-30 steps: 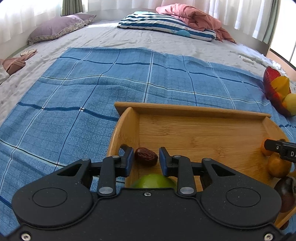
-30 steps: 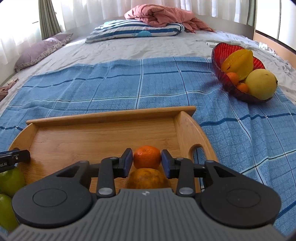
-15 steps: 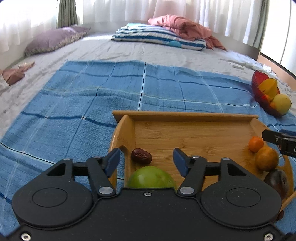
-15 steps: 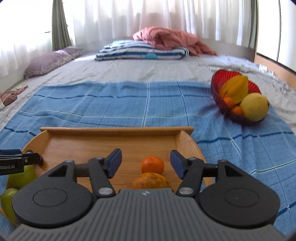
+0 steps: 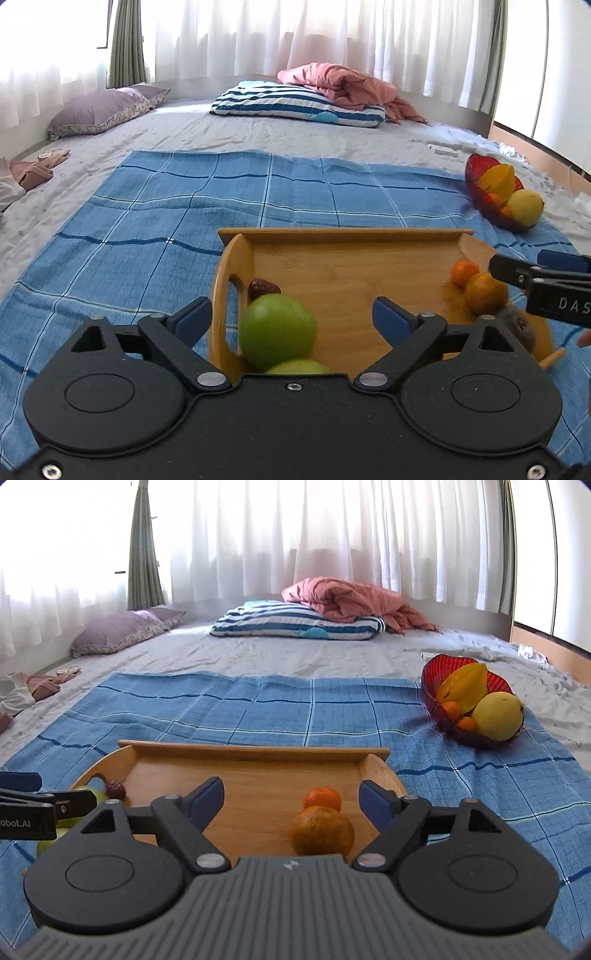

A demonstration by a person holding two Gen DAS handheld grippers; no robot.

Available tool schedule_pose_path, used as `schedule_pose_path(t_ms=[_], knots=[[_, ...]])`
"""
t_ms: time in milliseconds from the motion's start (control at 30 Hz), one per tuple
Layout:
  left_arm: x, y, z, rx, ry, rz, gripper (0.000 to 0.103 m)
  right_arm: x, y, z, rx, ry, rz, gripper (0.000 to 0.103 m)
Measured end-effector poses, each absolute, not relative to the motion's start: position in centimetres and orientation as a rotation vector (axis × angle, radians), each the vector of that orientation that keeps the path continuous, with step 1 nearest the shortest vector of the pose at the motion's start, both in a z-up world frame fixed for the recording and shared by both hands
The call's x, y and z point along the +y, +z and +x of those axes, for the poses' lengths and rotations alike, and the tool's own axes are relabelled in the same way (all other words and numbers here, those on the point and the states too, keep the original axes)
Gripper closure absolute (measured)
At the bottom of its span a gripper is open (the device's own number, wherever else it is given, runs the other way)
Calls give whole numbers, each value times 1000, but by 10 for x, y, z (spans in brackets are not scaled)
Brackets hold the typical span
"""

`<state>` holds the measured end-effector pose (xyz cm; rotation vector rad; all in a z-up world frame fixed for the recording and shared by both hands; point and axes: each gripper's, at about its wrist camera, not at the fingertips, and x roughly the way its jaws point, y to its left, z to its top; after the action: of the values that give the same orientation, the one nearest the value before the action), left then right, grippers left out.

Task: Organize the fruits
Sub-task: 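Move both tools back toward the remaining dates in front of the tray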

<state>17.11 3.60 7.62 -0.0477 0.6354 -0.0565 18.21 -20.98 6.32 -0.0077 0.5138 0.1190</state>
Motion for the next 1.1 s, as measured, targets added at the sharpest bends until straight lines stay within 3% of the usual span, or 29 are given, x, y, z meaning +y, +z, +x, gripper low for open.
schedule_pose_path(t_ms=[667, 767, 1100], knots=[[34, 55, 92, 601, -85, -53, 7, -210, 36, 102, 404, 122, -65, 1], [34, 49, 82, 598, -95, -51, 2, -208, 32, 89, 379, 127, -72, 1], [33, 41, 58, 565, -94, -29, 1, -200, 21, 59, 311, 138, -97, 0]])
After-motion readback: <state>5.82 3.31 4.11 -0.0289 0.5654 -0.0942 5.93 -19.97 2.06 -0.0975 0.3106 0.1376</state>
